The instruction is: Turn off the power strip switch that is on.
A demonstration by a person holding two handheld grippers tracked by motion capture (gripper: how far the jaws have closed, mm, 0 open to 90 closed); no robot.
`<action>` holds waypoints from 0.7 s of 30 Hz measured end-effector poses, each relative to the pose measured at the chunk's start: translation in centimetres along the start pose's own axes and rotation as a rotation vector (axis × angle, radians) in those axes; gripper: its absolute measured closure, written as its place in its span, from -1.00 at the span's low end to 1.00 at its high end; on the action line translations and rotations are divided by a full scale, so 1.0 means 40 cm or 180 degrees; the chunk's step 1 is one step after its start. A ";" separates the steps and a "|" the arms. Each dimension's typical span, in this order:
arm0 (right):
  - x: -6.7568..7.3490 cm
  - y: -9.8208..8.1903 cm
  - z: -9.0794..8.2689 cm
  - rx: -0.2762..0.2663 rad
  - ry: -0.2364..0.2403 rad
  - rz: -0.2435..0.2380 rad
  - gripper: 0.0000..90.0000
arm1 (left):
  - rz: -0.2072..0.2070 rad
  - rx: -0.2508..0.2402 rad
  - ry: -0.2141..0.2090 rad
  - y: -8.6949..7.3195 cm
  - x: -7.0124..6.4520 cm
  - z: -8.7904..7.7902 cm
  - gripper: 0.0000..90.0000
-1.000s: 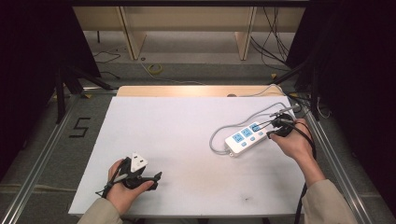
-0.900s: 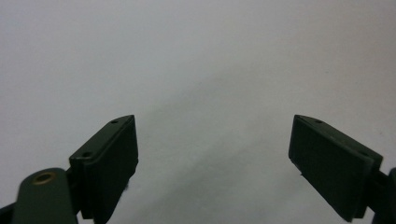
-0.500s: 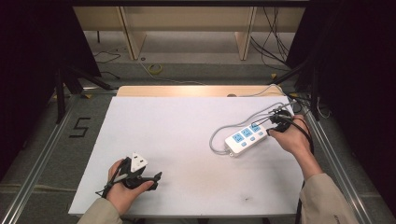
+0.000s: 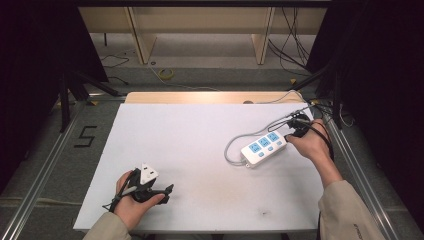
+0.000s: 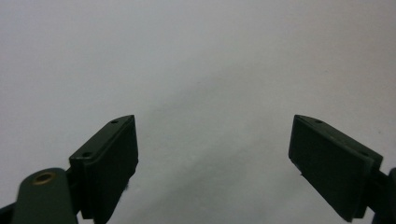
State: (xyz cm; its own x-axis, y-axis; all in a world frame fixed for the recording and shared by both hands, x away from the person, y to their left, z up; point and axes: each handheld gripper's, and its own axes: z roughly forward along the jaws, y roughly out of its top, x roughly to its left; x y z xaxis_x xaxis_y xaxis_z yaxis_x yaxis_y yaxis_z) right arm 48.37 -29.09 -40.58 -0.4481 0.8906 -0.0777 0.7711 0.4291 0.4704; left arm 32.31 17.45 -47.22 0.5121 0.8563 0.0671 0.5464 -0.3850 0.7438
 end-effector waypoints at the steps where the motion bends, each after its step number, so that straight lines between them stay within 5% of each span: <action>1: 0.000 0.001 0.002 0.0009 0.0004 0.0005 1.00 | -0.0001 -0.0003 0.0001 0.000 0.000 0.000 -0.65; 21: -0.013 0.030 0.032 0.0142 -0.0003 0.0043 1.00 | -0.0002 0.0004 -0.0015 0.000 -0.002 0.001 -0.65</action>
State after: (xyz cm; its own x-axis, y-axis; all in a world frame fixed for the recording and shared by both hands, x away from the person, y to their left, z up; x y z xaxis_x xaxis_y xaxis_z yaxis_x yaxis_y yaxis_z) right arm 50.13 -28.85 -41.10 -0.4371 0.8965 -0.0724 0.7966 0.4232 0.4317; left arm 32.29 17.37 -47.25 0.5149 0.8549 0.0637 0.5475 -0.3851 0.7429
